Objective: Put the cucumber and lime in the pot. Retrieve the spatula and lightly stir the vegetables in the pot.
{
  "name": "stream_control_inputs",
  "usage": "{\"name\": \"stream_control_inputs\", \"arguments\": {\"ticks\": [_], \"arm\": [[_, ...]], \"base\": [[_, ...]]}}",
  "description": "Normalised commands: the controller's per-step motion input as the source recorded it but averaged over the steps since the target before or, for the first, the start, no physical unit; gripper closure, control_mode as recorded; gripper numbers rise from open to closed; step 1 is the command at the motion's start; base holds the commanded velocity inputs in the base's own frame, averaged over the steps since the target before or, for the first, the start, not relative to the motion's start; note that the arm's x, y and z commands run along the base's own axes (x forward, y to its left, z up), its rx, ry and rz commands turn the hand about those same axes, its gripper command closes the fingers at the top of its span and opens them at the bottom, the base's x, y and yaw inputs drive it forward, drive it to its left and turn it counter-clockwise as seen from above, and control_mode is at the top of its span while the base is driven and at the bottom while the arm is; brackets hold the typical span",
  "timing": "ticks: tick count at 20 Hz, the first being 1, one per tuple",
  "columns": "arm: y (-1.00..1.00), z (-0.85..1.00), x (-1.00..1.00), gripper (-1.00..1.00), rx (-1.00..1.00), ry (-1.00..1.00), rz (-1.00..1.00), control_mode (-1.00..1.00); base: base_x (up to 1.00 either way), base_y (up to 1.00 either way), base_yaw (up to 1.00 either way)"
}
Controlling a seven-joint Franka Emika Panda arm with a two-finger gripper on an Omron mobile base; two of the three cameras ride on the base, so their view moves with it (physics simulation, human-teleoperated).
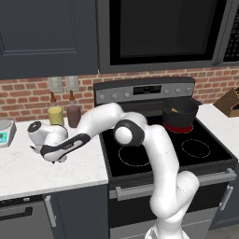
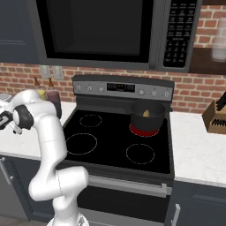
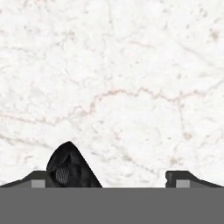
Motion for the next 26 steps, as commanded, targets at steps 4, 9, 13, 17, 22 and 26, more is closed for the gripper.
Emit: {"name": "stream_control_inputs", "arguments": {"ticks": [4, 9, 13, 17, 22, 26], "arm": [[0.00, -0.41, -0.07, 1.00, -0.03, -0.04, -0.01, -1.00], [-0.06, -0.26, -0.34, 1.00, -0.02, -0.16, -0.02, -1.00], [-0.06, 0.00, -0.44, 1.00, 0.00, -0.23, -0.03, -1.00], [-0.29, 0.61, -0.68, 1.00, 0.04, -0.31, -0.06, -1.00], [-0.60, 1.00, -0.87, 1.00, 0.20, -0.29, -0.11, -1.00], [-0.48, 1.00, -0.78, 1.00, 0.28, -0.18, -0.19, -1.00]], "base": [[0.00, 0.00, 0.00], [0.00, 0.00, 0.00], [0.00, 0.00, 0.00], [0.00, 0.00, 0.00], [0.00, 0.00, 0.00], [0.00, 0.00, 0.00]]}}
